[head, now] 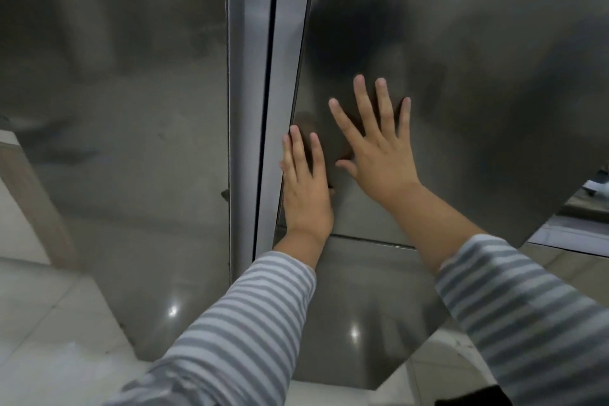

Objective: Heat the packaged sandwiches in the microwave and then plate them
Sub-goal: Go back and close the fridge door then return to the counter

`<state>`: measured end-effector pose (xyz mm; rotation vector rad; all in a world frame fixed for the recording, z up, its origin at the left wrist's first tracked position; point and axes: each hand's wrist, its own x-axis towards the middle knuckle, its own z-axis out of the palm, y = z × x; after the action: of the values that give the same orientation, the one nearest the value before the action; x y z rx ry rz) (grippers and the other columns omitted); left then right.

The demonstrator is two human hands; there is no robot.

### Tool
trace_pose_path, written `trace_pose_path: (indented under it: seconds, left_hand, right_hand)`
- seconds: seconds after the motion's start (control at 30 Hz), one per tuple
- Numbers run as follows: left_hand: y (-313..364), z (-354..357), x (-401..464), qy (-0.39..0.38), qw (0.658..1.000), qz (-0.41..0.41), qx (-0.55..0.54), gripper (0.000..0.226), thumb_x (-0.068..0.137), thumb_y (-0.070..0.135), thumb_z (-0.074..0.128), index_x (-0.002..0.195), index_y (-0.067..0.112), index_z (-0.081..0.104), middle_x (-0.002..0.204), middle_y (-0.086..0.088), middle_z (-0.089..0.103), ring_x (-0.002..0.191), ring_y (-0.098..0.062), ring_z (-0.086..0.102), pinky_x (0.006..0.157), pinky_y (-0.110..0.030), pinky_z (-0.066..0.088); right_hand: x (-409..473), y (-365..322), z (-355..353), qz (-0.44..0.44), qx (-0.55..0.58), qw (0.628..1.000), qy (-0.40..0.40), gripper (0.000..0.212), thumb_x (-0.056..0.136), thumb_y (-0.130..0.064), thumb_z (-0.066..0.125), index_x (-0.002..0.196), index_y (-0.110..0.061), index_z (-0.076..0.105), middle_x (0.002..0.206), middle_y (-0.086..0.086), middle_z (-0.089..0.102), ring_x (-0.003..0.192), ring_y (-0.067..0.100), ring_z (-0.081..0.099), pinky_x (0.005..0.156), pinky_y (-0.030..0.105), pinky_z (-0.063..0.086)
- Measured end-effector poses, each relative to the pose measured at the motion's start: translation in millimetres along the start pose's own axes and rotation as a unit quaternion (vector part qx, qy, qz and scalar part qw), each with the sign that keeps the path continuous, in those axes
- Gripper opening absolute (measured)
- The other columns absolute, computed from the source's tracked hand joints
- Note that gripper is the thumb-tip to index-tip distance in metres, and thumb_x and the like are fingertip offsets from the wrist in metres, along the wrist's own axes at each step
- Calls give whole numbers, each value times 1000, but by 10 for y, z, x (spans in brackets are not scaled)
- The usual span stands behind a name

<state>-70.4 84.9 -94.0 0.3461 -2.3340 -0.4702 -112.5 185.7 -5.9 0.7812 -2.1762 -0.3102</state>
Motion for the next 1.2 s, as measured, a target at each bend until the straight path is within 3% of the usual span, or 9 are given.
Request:
trace_pose_path:
  seconds: [0.17,0.27,0.37,0.43,0.5,0.57,0.63,0.83,1.2]
  left_hand:
    - [-14,-173,-18,-38,998,5,51,101,90,17,62,149,14,-20,152,-14,-32,141,-28,-29,119,-45,19]
    - [-115,-378,-89,-81,992,8,96,98,88,6,58,151,16,-15,157,-10,-27,145,-25,-23,121,-47,1]
    - [-311,-634,-296,-113,982,-24,152,88,89,8,54,153,18,-4,161,-4,-13,147,-21,-16,120,-46,-3]
    - [-493,-797,-514,-139,977,-50,156,77,89,10,53,153,18,11,162,-3,5,149,-20,-7,120,-45,1]
    - [-710,-979,-758,-175,966,-86,167,62,89,14,52,147,18,29,156,-4,25,148,-20,9,119,-44,11]
    - [-955,-1184,-1005,-216,948,-138,189,47,90,21,52,137,20,46,144,-5,44,139,-22,34,112,-39,26]
    - [-1199,-1400,-1243,-272,919,-208,196,39,92,25,51,131,22,53,137,-6,53,128,-26,48,103,-37,37]
    - [-1983,-1997,-1800,-297,869,-344,197,36,92,32,49,126,23,58,130,-5,56,119,-25,55,97,-36,43]
    - [-3792,-2813,-1815,-248,850,-417,205,40,93,36,47,132,27,52,136,-3,52,122,-24,51,94,-35,43]
  right_hand:
    - [-27,-58,-113,13,14,999,-38,100,81,-43,70,154,-27,4,161,13,-9,146,38,-10,113,64,1]
    - [-166,-200,-177,20,51,997,-62,86,88,-42,60,154,-24,8,160,13,-12,147,35,-12,114,62,0]
    - [-425,-458,-207,14,99,988,-116,72,95,-44,47,154,-23,12,159,14,-18,147,31,-16,116,59,-1]
    - [-599,-693,-202,1,139,974,-181,61,97,-43,42,151,-24,22,160,12,-15,147,29,-15,116,58,-3]
    - [-735,-973,-238,-13,190,950,-249,48,98,-42,40,143,-24,39,161,12,7,148,29,3,116,57,3]
    - [-823,-1274,-306,-32,252,919,-303,40,100,-41,38,130,-22,55,144,13,45,133,31,41,111,50,28]
    - [-881,-1592,-405,-51,299,889,-344,39,100,-41,36,122,-21,61,124,12,61,113,32,57,91,40,45]
    - [-892,-2595,-626,-132,355,843,-382,37,100,-39,40,123,-22,63,125,9,63,113,30,59,88,36,47]
    - [-80,-4617,-749,-180,408,813,-373,32,96,-32,42,114,-24,67,117,6,66,105,29,61,78,31,45]
